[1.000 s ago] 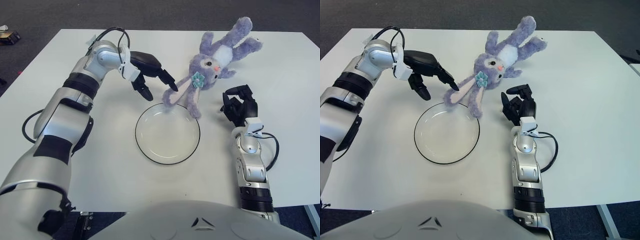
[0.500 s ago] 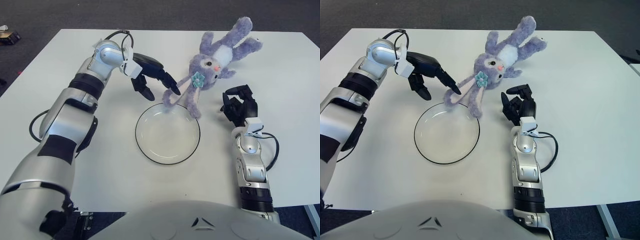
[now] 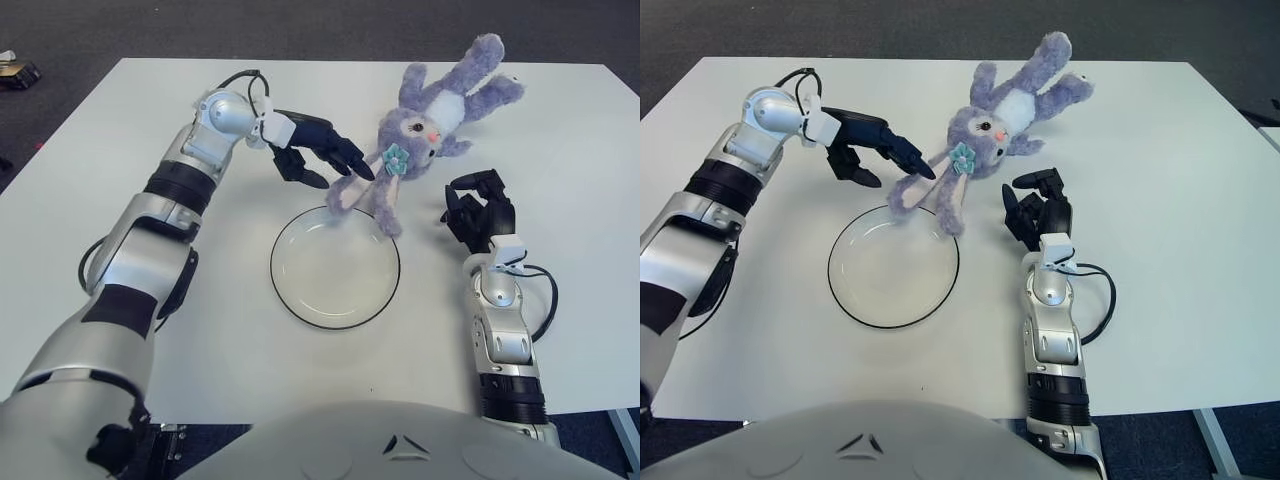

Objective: Put the doll into the plate.

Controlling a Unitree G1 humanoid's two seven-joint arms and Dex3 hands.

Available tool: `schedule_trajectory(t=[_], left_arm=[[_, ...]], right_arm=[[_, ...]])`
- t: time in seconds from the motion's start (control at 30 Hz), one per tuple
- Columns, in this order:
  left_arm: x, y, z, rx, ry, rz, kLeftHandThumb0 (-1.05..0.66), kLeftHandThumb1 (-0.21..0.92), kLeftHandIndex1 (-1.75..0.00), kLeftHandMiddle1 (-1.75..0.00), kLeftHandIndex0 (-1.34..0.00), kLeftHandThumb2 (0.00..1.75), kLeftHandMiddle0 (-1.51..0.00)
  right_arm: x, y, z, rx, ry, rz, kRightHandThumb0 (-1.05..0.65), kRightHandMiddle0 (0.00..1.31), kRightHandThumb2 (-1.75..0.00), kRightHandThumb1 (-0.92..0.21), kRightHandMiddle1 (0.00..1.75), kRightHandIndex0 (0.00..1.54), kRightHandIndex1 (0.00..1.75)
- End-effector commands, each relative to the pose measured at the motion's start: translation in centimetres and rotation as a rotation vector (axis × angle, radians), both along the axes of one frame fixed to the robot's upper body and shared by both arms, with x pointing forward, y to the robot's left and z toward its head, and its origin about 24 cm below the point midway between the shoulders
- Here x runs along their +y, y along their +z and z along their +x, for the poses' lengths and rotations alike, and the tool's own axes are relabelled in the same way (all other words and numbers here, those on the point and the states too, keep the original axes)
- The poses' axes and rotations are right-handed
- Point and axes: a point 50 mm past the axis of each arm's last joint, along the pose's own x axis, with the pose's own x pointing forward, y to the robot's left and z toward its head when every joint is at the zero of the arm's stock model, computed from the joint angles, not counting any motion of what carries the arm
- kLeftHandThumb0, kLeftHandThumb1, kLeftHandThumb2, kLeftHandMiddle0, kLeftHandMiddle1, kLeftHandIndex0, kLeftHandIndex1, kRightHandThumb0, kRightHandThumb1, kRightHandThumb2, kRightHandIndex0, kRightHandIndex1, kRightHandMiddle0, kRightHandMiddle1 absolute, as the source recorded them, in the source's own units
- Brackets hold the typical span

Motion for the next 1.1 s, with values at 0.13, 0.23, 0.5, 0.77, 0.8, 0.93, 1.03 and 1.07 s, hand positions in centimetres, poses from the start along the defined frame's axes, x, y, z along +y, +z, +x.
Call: schedule_trajectory(t=[0.13,0.23,0.5,0.77,0.8,0.93,1.03,1.07], left_arm=[[-0.5,-0.2,-0.3,0.032,-0.012,-0.009,-0.65,0.92,-0.1,-0.05,-0.54,0.66,-0.74],[-0.9,-0.3,-0.3,0.041,-0.021,-0.008,-0.63,0.92,-0.09,-0.04,-0.52,0.67,-0.74],[-1.0,-0.4,-0.4,0.044,-0.02,-0.009,-0.6,0.92,-0.09,-0.05,-0.53,0.69,-0.77],[-2.0,-1.8,-0.3,0.083,0.051,0.02,-0.58,0.92,-0.13,-0.05,-0.6,0.68,-0.8],[-2.1,-1.9,-0.2,0.094,0.055,0.024,-0.58,0.92,-0.13,-0.05,-0.6,0.68,-0.8],[-2.2,-2.1,-0.2,0.108,0.064,0.03,-0.58,0.92,-0.14,-0.05,-0.61,0.68,-0.8],[-2.2,-2.1,-0.3,0.108,0.065,0.03,-0.58,0.92,-0.14,-0.04,-0.61,0.68,-0.8],[-2.3,-2.3,-0.2,0.123,0.066,0.032,-0.58,0.92,-0.14,-0.04,-0.61,0.68,-0.8]], right_arm=[[-0.2,-1.5,-0.4,0.06,-0.008,0.001,-0.35,0.35,-0.38,-0.92,1.61,0.74,1.75],[-0.2,-1.5,-0.4,0.058,-0.007,0.0,-0.35,0.35,-0.38,-0.92,1.61,0.74,1.75],[-0.2,-1.5,-0.4,0.058,-0.007,0.0,-0.35,0.35,-0.38,-0.92,1.61,0.74,1.75],[-0.2,-1.5,-0.4,0.056,-0.008,-0.003,-0.35,0.35,-0.38,-0.92,1.61,0.74,1.75],[-0.2,-1.5,-0.4,0.056,-0.008,-0.003,-0.35,0.35,-0.38,-0.92,1.61,0.74,1.75],[-0.2,-1.5,-0.4,0.055,-0.008,-0.003,-0.35,0.35,-0.38,-0.92,1.61,0.74,1.75],[-0.2,-1.5,-0.4,0.055,-0.008,-0.003,-0.35,0.35,-0.38,-0.92,1.61,0.74,1.75],[-0.3,-1.5,-0.4,0.054,-0.007,-0.003,-0.35,0.35,-0.38,-0.92,1.61,0.74,1.75]])
